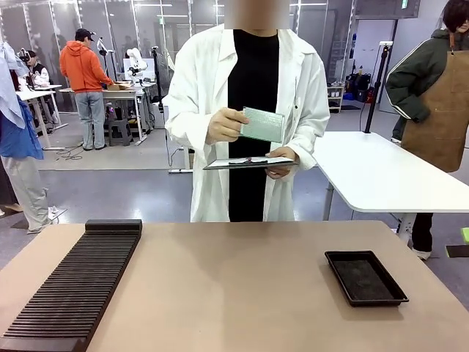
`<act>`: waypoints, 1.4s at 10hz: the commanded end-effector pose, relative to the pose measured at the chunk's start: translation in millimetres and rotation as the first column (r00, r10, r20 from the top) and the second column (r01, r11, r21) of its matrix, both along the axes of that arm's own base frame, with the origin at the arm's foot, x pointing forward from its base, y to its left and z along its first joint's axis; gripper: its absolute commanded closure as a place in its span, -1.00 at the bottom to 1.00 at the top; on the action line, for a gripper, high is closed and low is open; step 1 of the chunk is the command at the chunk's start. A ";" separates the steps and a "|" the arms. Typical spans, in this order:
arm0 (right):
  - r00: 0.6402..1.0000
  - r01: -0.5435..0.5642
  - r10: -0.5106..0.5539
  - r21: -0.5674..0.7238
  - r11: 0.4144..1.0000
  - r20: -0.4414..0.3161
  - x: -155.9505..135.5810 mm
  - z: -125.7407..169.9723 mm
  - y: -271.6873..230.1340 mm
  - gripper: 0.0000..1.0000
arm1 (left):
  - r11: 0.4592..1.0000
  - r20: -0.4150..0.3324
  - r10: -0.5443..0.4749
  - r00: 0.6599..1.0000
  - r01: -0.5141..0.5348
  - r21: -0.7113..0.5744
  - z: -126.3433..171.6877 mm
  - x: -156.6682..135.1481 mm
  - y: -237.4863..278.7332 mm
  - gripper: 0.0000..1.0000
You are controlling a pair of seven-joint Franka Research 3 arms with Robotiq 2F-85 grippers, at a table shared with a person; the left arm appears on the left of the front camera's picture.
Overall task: Inspect the PCB.
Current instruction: Pick up the Blank PCB that the human is holding.
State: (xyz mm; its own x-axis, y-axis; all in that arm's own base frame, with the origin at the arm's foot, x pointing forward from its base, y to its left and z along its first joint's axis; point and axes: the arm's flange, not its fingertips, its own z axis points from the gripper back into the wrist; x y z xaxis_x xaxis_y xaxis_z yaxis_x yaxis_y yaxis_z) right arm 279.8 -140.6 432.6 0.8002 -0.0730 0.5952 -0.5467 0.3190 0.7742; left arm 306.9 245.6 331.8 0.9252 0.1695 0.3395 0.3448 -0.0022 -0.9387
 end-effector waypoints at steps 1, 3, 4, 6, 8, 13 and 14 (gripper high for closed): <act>1.000 -0.001 0.001 0.005 1.000 0.022 0.9 1.7 -1.6 -1.00 | 1.000 -0.017 0.004 1.000 -0.004 0.024 5.9 1.7 -0.3 -1.00; 1.000 -0.001 0.001 0.005 1.000 0.022 0.9 1.7 -1.6 -1.00 | 1.000 -0.017 0.004 1.000 -0.004 0.024 5.9 1.7 -0.3 -1.00; 1.000 -0.001 0.001 0.005 1.000 0.022 0.9 1.7 -1.6 -1.00 | 1.000 -0.017 0.004 1.000 -0.004 0.024 5.9 1.7 -0.3 -1.00; 1.000 -0.001 0.001 0.005 1.000 0.022 0.9 1.7 -1.6 -1.00 | 1.000 -0.017 0.004 1.000 -0.004 0.024 5.9 1.7 -0.3 -1.00; 1.000 -0.001 0.001 0.005 1.000 0.022 0.9 1.7 -1.6 -1.00 | 1.000 -0.017 0.004 1.000 -0.004 0.024 5.9 1.7 -0.3 -1.00; 0.996 -0.070 0.070 0.011 0.997 -0.049 6.5 8.7 3.3 -1.00 | 1.000 -0.017 0.004 1.000 -0.004 0.024 5.9 1.7 -0.3 -1.00; 0.989 -0.120 0.126 0.076 0.990 -0.078 9.2 19.9 6.6 -1.00 | 1.000 -0.017 0.004 1.000 -0.004 0.024 5.9 1.7 -0.3 -1.00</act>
